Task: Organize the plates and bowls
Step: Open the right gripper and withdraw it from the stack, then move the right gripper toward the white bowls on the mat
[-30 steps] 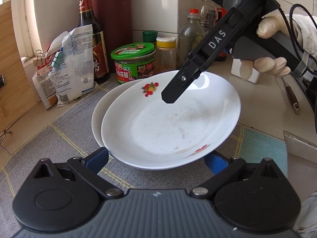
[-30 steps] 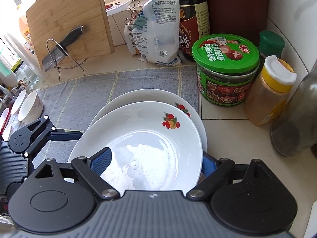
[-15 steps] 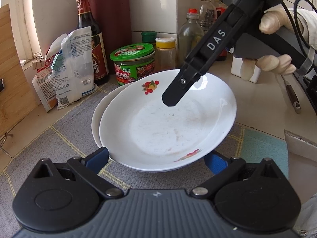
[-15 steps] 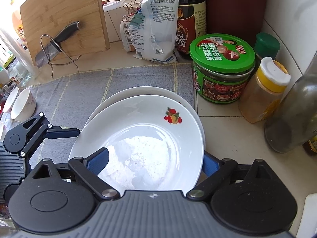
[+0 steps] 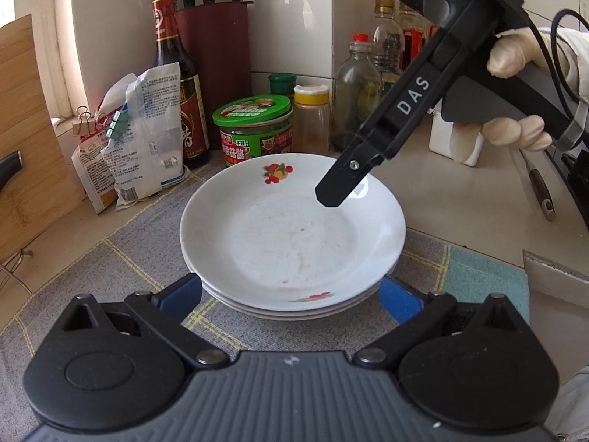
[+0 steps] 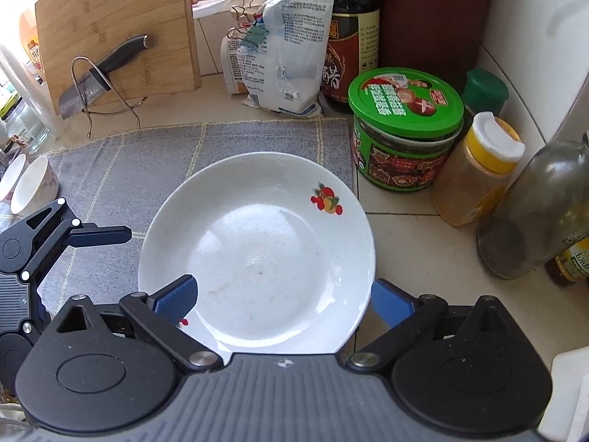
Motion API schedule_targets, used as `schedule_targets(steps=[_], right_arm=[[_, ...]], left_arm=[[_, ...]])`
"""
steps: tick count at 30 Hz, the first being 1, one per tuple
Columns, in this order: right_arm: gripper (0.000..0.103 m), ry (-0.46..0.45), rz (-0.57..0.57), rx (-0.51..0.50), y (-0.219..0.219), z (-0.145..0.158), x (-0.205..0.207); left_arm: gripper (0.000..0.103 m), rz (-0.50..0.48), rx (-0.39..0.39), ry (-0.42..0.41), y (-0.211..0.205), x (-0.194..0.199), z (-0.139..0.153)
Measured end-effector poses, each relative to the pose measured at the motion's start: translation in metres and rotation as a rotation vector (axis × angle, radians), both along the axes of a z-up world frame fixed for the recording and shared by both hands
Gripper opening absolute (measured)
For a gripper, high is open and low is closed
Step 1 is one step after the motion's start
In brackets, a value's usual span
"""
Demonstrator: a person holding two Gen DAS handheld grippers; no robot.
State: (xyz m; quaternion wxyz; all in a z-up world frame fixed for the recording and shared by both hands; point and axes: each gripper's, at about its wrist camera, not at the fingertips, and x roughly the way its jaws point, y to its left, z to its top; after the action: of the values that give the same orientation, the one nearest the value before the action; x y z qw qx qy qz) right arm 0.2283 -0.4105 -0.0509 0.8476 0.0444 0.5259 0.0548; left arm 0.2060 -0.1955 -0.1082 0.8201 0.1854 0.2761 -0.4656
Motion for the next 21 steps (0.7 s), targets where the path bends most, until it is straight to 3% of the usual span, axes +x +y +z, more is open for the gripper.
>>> schedule_targets(steps=[6, 11, 21], right_arm=[[0.103, -0.127, 0.062, -0.026, 0.024, 0.022, -0.006], [0.103, -0.236, 0.166, -0.082, 0.062, 0.031, -0.003], [0.103, -0.307, 0.346, 0.019, 0.128, 0.023, 0.015]], left_arm=[[0.102, 0.095, -0.052, -0.051, 0.022, -0.008, 0.019], [0.102, 0.249, -0.092, -0.087, 0.055, -0.015, 0.033], [0.102, 0.610, -0.100, -0.049, 0.136, -0.033, 0.039]])
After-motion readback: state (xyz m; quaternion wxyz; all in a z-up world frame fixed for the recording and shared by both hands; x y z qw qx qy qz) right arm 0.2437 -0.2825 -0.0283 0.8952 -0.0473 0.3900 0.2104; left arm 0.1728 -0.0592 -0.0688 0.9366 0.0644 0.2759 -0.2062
